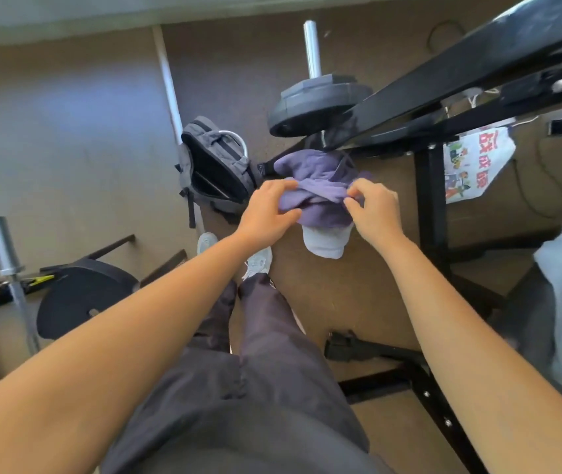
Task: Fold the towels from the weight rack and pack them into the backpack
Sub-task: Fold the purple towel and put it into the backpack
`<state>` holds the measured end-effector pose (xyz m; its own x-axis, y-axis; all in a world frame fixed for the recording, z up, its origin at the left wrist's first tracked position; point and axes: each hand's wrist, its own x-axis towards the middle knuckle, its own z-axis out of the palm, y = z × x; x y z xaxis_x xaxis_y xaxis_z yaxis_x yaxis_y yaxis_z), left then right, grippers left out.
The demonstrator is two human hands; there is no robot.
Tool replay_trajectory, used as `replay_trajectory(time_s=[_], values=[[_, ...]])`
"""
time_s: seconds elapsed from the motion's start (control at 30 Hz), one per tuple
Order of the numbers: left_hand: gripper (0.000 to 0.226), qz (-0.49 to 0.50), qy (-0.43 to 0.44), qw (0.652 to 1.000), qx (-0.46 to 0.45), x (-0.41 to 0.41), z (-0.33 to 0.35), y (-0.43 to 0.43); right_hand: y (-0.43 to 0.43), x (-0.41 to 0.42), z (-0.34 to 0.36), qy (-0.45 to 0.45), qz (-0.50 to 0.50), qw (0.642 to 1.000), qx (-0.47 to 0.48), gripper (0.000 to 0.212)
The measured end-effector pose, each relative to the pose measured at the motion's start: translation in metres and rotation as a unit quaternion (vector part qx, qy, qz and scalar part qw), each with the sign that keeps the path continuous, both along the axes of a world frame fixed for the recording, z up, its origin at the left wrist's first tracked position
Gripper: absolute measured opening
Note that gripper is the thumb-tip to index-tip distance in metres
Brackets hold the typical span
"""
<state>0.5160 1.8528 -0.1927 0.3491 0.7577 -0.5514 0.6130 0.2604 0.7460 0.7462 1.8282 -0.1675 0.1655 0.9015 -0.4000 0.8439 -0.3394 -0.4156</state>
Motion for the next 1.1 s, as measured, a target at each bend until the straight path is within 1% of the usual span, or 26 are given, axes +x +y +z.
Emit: replay_trajectory(time_s=[0.07,0.1,0.13,0.2,0.27,0.37,0.4,0.47,0.5,0.57,0.63,0.7,0.77,0.83,0.93,1.0,1.1], values=[[0.068,-0.035,-0.016,0.999,0.039,0.010,0.008,-0.001,-0.010,-0.003,0.026,0.055,-0.010,0.998,-0.007,0.004],[0.067,-0.052,-0.019,0.997,0.052,0.015,0.014,-0.001,-0.014,-0.006,0.038,0.077,-0.012,0.997,-0.006,0.003],[0.060,-0.063,-0.018,0.996,0.064,0.020,0.020,0.000,-0.018,-0.010,0.048,0.103,-0.019,0.995,-0.006,0.002],[0.034,-0.067,-0.026,0.995,0.072,0.024,0.032,0.002,-0.021,-0.019,0.066,0.166,-0.044,0.985,-0.010,0.003],[0.017,-0.044,-0.064,0.996,0.047,0.019,0.040,0.003,-0.023,-0.027,0.078,0.221,-0.073,0.972,-0.016,0.006],[0.010,0.005,-0.101,0.995,0.026,-0.002,0.055,0.002,-0.025,-0.039,0.086,0.270,-0.114,0.955,-0.034,0.013],[0.008,0.026,-0.110,0.993,0.025,-0.011,0.063,0.002,-0.025,-0.045,0.089,0.285,-0.112,0.951,-0.041,0.016],[0.013,0.057,-0.109,0.991,0.048,-0.031,0.081,0.004,-0.024,-0.059,0.094,0.308,-0.073,0.947,-0.055,0.016],[0.015,0.063,-0.106,0.990,0.063,-0.042,0.091,0.005,-0.023,-0.066,0.097,0.303,-0.038,0.950,-0.065,0.017],[0.013,0.065,-0.105,0.988,0.089,-0.063,0.112,0.008,-0.020,-0.081,0.097,0.253,0.024,0.965,-0.071,0.022],[0.013,0.065,-0.088,0.986,0.123,-0.087,0.132,0.015,-0.014,-0.092,0.096,0.210,0.039,0.975,-0.055,0.016],[0.018,0.070,-0.057,0.982,0.165,-0.113,0.150,0.023,-0.005,-0.103,0.097,0.194,0.038,0.979,-0.055,0.012],[0.013,0.074,-0.025,0.977,0.196,-0.139,0.166,0.032,0.002,-0.112,0.096,0.174,0.049,0.982,-0.060,0.014],[0.010,0.074,0.012,0.973,0.218,-0.162,0.179,0.041,0.009,-0.120,0.093,0.146,0.057,0.986,-0.057,0.021],[0.009,0.065,0.051,0.966,0.247,-0.189,0.194,0.057,0.020,-0.128,0.086,0.108,0.042,0.993,-0.029,0.027],[0.009,0.064,0.074,0.962,0.256,-0.202,0.197,0.070,0.027,-0.136,0.081,0.065,0.022,0.998,-0.017,0.029],[0.019,0.081,0.109,0.952,0.275,-0.222,0.192,0.097,0.033,-0.143,0.069,-0.002,-0.045,0.999,-0.015,0.024]])
